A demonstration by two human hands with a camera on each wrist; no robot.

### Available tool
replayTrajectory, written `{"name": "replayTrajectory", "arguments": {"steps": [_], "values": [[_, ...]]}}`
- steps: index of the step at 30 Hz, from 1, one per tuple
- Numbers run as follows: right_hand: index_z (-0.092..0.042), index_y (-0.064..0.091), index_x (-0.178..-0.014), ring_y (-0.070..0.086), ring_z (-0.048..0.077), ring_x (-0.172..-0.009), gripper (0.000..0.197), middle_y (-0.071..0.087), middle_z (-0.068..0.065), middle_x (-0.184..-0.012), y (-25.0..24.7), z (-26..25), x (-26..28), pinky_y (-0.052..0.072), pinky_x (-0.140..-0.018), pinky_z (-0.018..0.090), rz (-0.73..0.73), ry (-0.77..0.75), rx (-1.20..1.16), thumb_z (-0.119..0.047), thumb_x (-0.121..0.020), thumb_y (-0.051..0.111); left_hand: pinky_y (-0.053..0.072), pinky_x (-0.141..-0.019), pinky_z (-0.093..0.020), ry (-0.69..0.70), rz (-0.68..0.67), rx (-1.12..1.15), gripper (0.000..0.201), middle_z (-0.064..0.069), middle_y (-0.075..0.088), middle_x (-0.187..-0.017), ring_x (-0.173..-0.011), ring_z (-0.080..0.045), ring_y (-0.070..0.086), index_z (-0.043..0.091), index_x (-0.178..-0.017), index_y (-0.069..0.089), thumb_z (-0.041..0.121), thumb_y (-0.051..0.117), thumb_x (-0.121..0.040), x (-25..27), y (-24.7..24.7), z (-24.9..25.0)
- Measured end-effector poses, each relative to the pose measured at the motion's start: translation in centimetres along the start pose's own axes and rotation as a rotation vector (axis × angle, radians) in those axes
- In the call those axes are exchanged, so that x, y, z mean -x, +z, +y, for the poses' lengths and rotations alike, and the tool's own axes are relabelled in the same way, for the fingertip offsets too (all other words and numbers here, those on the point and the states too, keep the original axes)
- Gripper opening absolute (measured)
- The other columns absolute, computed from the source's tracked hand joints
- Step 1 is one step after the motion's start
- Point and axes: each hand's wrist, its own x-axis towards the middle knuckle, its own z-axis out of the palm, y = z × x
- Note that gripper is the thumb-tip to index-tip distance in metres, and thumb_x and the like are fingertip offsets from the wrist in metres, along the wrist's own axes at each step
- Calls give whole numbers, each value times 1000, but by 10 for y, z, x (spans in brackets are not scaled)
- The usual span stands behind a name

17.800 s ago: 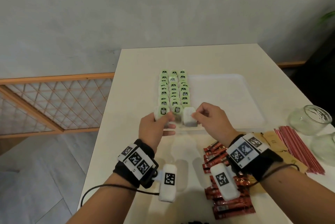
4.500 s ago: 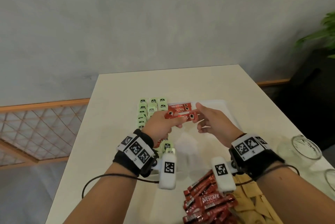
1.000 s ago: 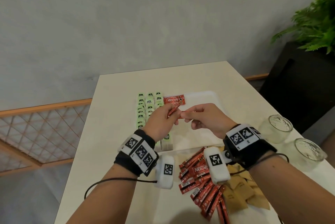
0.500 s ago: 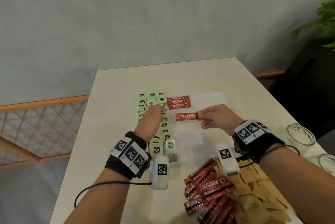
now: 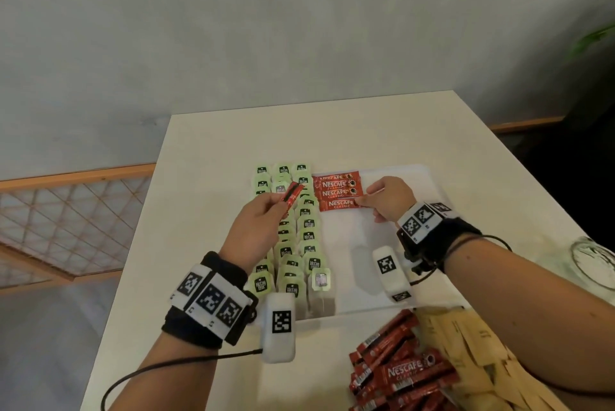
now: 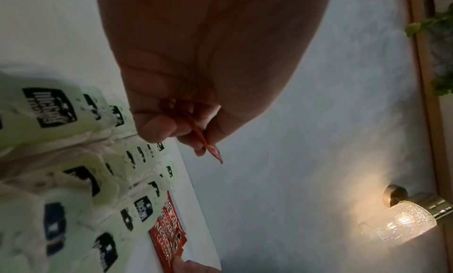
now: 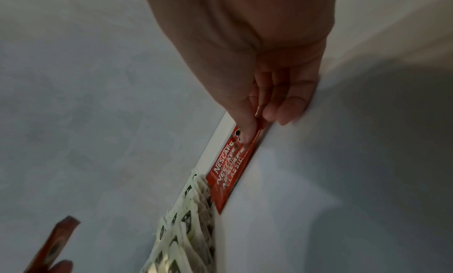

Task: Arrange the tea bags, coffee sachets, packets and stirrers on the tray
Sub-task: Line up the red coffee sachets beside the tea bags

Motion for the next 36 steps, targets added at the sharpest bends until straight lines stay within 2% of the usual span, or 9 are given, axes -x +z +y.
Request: {"name": "replayTrajectory", "arguments": {"steps": [6, 9, 13, 19, 22, 27, 29, 32, 36], "values": [[-16, 53, -80, 57, 18, -55, 30, 61, 6, -73, 5, -7, -6, 56, -58, 32, 10, -8, 8, -24, -77, 82, 48, -45, -28, -10, -13, 115, 10, -4, 54, -74, -54, -10, 55, 15, -97, 63, 15, 54, -99, 3, -3, -4], [-11, 54, -95, 59, 18, -56, 38, 63, 9, -77, 3, -8, -5, 57, -59, 32, 19, 13, -10, -29, -77, 82, 51, -44, -27, -13, -43, 156, 8, -10, 56, -80, -55, -12, 59, 11, -102, 63, 15, 60, -95, 7, -1, -2], [-6, 58, -104, 59, 17, -59, 39, 61, 8, -79, -3, -7, 10, 60, -72, 39, 22, 16, -138, -35, -83, 75, 54, -47, -29, 39, -44, 125, 10, -4, 63, -79, -57, -16, 64, 8, -97, 67, 13, 69, -89, 15, 2, 3], [-5, 66, -98, 53, 16, -58, 38, 62, 6, -81, -18, -14, 79, 52, -59, 29, -207, -70, -366, -42, -93, 60, 58, -55, -31, 159, -20, -26, 7, -3, 71, -89, -72, -22, 71, 17, -85, 70, 15, 76, -83, 28, 21, 8], [-6, 67, -102, 54, 18, -57, 48, 64, 7, -75, -23, -16, 113, 51, -61, 31, -317, -66, -384, -51, -90, 59, 56, -62, -26, 263, -32, -112, 8, 5, 70, -85, -72, -13, 68, 21, -81, 70, 17, 77, -81, 38, 32, 11], [4, 67, -102, 55, 14, -59, 28, 63, 7, -76, -26, -9, 143, 54, -63, 28, -346, -141, -411, -22, -91, 66, 51, -75, -23, 419, -66, -187, 20, 6, 70, -87, -80, -6, 63, 32, -75, 69, 15, 79, -77, 59, 41, 14], [5, 66, -102, 58, 13, -60, 21, 65, 9, -77, -30, -5, 151, 55, -63, 28, -311, -178, -433, -11, -89, 68, 53, -74, -25, 387, -46, -195, 24, 7, 67, -94, -82, -6, 62, 32, -90, 70, 16, 81, -76, 65, 42, 13], [-2, 64, -106, 59, 15, -59, 24, 69, 12, -79, -38, -2, 161, 55, -63, 30, -252, -232, -464, -9, -85, 73, 57, -63, -27, 165, -73, 50, 44, -1, 63, -107, -78, -13, 66, 17, -117, 63, 10, 81, -77, 76, 42, 16], [-7, 64, -107, 60, 17, -61, 27, 71, 12, -79, -45, 0, 171, 57, -66, 32, -208, -302, -490, -9, -83, 75, 59, -65, -27, -3, -135, 300, 30, -7, 67, -96, -80, -15, 67, 7, -112, 66, 13, 74, -85, 87, 39, 23]]}}
